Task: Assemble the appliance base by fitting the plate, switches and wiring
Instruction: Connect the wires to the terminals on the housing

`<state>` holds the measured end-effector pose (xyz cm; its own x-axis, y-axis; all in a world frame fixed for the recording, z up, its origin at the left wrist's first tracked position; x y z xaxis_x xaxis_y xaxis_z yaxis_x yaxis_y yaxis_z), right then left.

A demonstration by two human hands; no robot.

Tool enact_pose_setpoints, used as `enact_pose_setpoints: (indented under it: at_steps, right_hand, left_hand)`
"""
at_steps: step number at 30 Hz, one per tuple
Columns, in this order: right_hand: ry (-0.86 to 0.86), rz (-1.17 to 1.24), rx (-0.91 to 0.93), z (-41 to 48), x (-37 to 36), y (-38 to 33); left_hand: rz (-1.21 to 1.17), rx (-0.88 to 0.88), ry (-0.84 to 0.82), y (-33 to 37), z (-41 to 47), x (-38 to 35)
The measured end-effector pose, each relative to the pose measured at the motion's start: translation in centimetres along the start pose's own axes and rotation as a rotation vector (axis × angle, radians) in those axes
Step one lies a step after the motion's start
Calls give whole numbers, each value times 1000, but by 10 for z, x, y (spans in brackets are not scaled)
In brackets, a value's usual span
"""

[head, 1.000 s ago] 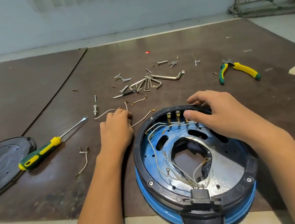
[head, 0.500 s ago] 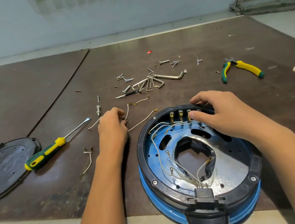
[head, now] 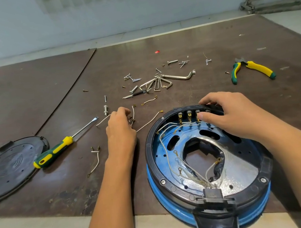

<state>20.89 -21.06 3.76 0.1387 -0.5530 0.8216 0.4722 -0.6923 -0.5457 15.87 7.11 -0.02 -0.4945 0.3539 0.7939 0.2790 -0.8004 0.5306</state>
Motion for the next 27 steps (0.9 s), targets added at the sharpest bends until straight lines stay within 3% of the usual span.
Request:
enact_pose_setpoints:
  at_steps: [7, 15, 21, 27]
  right_hand:
    - [4, 1, -8, -1, 0, 0]
    - [142, 59, 22, -1, 18, -5]
    - [278, 276, 20, -2, 36, 0]
    - [242, 504, 83, -6, 42, -3]
  left_hand:
    - [-336, 74, 36, 11, -4, 25]
    - [-876, 71, -277, 70, -29, 33]
    - [-908, -8, -436, 109, -46, 26]
    - [-811, 4, -394, 106, -44, 25]
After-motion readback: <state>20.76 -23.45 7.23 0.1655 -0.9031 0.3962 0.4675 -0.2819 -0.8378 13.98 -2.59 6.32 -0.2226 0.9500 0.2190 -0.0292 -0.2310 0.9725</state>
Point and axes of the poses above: each hand's wrist, its own z-axis towards the middle knuckle, its own x-axis out of the back of the hand, y = z × x, the point moved 10 cm from there along z, towards the middle knuckle
